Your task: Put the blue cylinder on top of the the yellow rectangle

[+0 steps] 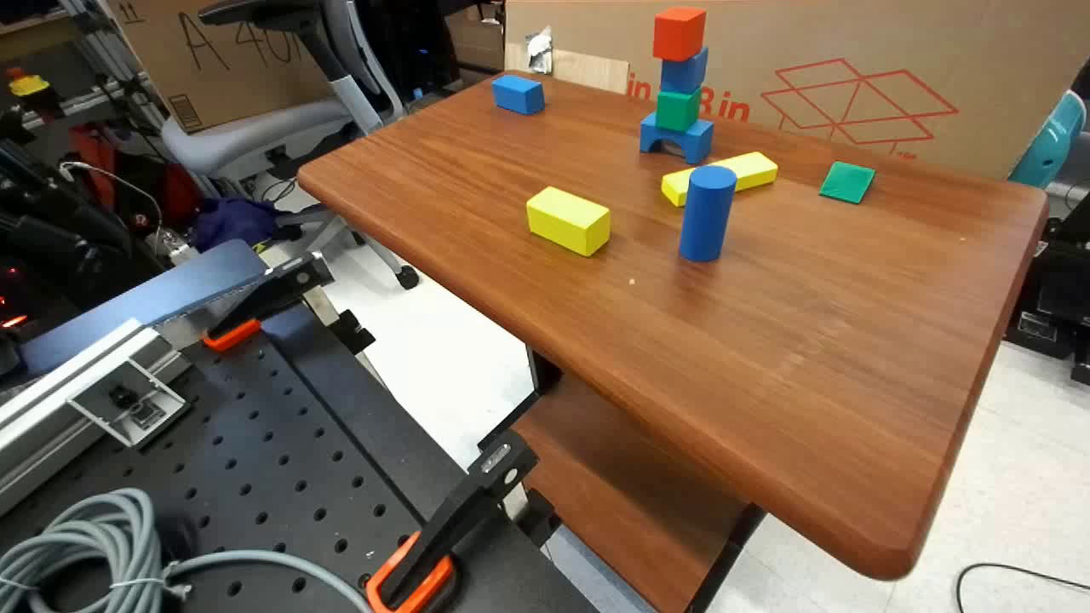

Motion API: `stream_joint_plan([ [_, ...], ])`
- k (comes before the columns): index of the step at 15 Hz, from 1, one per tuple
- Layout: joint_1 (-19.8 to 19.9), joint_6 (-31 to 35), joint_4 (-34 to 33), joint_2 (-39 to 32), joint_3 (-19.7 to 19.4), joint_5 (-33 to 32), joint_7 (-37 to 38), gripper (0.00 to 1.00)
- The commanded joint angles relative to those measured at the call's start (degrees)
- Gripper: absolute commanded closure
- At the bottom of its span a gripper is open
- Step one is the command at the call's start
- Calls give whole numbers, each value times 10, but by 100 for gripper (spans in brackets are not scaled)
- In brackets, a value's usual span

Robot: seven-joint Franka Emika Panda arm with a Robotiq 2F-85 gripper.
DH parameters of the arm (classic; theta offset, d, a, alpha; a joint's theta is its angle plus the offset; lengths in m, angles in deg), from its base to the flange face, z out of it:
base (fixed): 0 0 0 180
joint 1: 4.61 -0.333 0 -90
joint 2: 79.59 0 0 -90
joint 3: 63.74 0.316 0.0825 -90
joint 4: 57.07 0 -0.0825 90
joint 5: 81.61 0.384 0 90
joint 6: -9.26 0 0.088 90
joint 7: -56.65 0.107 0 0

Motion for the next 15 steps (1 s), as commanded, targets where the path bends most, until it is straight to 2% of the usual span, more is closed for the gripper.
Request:
stream_joint_plan([
  [1, 30, -2, -1, -3, 29, 7, -5, 0],
  [4, 30, -2, -1, -3, 29, 7, -5, 0],
  [6, 33, 12, 2, -18, 43, -3, 2, 0],
  [15, 32, 153, -7, -121, 110, -11, -39, 0],
])
